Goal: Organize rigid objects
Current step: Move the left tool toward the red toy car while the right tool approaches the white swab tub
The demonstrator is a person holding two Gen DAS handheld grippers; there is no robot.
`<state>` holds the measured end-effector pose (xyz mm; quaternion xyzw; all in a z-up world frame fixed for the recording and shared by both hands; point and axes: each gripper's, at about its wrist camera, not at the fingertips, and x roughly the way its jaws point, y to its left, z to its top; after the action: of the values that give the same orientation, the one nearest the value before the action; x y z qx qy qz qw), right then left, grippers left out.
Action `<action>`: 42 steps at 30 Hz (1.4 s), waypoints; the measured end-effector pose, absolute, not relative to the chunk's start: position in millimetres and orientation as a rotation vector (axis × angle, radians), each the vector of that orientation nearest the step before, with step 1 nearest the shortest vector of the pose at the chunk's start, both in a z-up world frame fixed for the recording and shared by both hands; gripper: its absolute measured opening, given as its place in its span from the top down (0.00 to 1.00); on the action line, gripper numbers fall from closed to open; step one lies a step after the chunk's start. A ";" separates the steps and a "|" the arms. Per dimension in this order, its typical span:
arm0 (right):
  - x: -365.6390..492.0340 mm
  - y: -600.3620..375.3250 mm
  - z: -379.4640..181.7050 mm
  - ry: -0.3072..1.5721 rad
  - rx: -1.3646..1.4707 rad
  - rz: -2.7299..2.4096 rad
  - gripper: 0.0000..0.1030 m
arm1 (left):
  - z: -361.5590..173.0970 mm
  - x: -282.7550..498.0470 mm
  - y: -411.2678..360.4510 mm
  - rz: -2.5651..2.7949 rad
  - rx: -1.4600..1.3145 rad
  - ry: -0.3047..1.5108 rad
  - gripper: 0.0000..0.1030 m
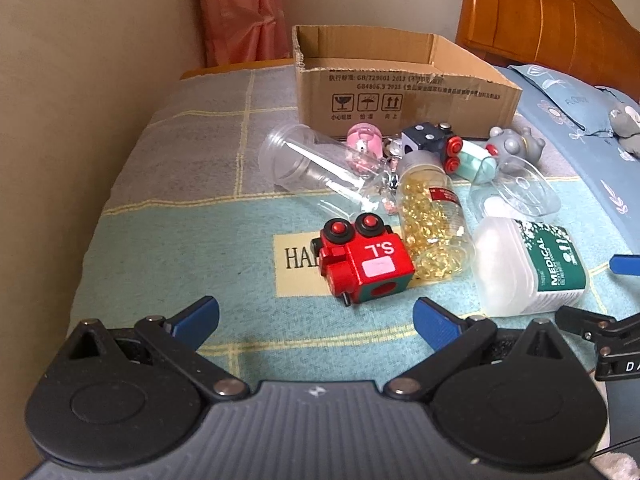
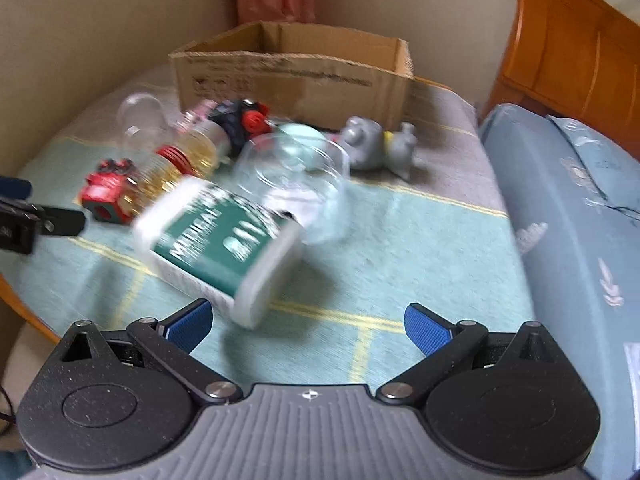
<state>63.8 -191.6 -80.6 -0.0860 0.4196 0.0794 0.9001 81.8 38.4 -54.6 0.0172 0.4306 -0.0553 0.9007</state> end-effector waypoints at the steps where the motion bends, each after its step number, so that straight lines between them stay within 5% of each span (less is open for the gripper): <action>1: 63.8 -193.9 -82.0 0.877 -0.181 0.155 0.00 | -55.2 82.5 38.6 -0.119 0.035 0.891 0.01; 15: 83.4 -141.2 -36.6 0.791 -0.172 0.261 0.00 | -49.7 82.9 61.9 -0.083 0.009 0.848 0.01; 42: 80.4 -174.3 -73.1 0.906 -0.164 0.160 0.00 | -75.1 110.6 34.6 -0.157 0.045 0.868 0.01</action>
<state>80.4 -174.3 -73.1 -0.0791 0.4365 0.0770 0.8929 110.6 34.6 -75.1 0.0217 0.4202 -0.0761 0.9040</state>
